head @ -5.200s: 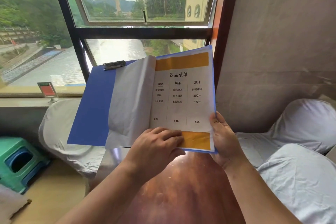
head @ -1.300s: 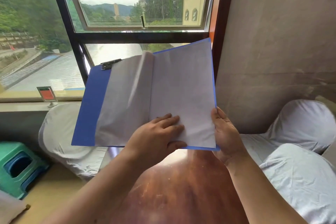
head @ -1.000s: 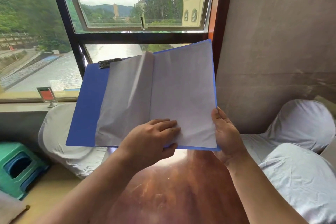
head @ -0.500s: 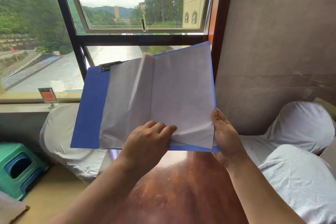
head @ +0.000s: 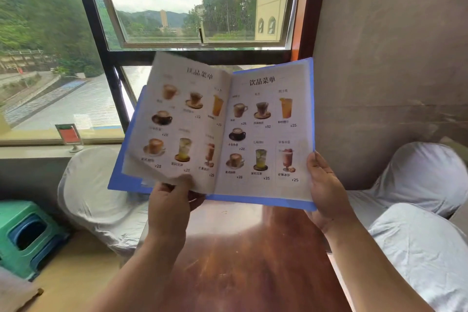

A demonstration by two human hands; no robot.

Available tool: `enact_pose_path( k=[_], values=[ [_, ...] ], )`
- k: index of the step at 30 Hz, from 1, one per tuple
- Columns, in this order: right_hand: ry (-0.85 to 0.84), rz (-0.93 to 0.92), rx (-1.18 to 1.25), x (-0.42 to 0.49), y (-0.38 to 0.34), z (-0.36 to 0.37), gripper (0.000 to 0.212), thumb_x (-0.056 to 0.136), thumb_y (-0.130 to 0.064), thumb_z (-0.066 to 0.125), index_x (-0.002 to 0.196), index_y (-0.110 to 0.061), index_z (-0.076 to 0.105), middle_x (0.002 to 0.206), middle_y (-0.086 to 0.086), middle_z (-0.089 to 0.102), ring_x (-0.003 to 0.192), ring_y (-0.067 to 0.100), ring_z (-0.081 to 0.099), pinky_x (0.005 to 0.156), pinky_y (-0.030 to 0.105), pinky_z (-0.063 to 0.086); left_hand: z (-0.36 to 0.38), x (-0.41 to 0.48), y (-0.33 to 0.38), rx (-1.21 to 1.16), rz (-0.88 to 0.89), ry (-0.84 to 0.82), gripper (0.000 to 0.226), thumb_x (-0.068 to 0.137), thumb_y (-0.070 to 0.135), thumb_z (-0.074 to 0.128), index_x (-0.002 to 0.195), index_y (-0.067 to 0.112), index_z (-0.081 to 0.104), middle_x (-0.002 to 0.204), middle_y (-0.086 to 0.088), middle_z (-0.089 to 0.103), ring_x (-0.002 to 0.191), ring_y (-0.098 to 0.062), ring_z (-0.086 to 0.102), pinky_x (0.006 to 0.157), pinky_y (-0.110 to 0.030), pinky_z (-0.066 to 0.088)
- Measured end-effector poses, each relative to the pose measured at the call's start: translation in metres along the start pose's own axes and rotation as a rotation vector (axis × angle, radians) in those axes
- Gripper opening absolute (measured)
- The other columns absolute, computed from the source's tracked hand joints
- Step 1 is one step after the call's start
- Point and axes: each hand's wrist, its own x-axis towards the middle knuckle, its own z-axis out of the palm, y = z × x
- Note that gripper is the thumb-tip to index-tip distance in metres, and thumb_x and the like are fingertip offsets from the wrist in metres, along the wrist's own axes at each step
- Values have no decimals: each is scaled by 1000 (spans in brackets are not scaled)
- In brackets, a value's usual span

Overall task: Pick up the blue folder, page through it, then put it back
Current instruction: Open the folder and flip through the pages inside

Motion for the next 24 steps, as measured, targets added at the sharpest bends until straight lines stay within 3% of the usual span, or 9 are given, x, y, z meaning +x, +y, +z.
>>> enact_pose_path(
  k=[3,7,11,14,18,21,24],
  values=[
    [-13,-3,7,0,-4,3,54,96,-41,57,143,-13,63,132,20,75,115,42,74,85,56,67,-5,7,-5,-84,-156,31,5,100,15,62,102,15,67,91,-13,81,73,-21,79,57,-29,63],
    [-32,-7,14,-1,-6,5,50,102,-37,53,145,-12,60,133,20,74,118,43,73,88,60,64,-15,16,-11,119,-205,105,22,99,35,66,101,13,66,68,-2,77,61,-21,72,48,-29,59],
    [-46,-22,-19,0,-8,5,47,102,-38,52,142,-16,63,131,18,76,117,42,74,89,62,63,-20,17,-13,170,-339,185,54,81,56,82,108,14,61,102,-9,63,85,-27,67,56,-34,59],
    [-52,-24,-28,2,-6,3,41,102,-39,53,136,-21,69,130,16,77,115,39,75,83,57,67,-20,13,-14,-34,-444,118,63,77,52,86,122,18,56,108,-11,64,95,-30,68,65,-39,60],
    [-55,-7,-54,3,2,-3,38,106,-44,55,136,-26,70,133,15,76,119,40,73,85,58,66,-21,10,-15,-240,-233,111,40,96,29,74,131,25,55,121,-10,74,89,-26,78,69,-38,63],
    [-56,7,-69,3,7,-4,40,105,-47,53,137,-29,68,133,15,75,121,40,73,83,54,66,-19,5,-9,-100,22,62,12,104,26,62,112,34,57,109,-6,74,70,-20,78,59,-31,65],
    [-46,16,-59,3,11,-5,43,103,-47,55,140,-30,66,136,15,73,123,40,71,85,56,65,-15,2,-5,9,193,51,8,107,22,56,107,30,57,104,-8,73,66,-17,76,56,-27,63]
  ],
)
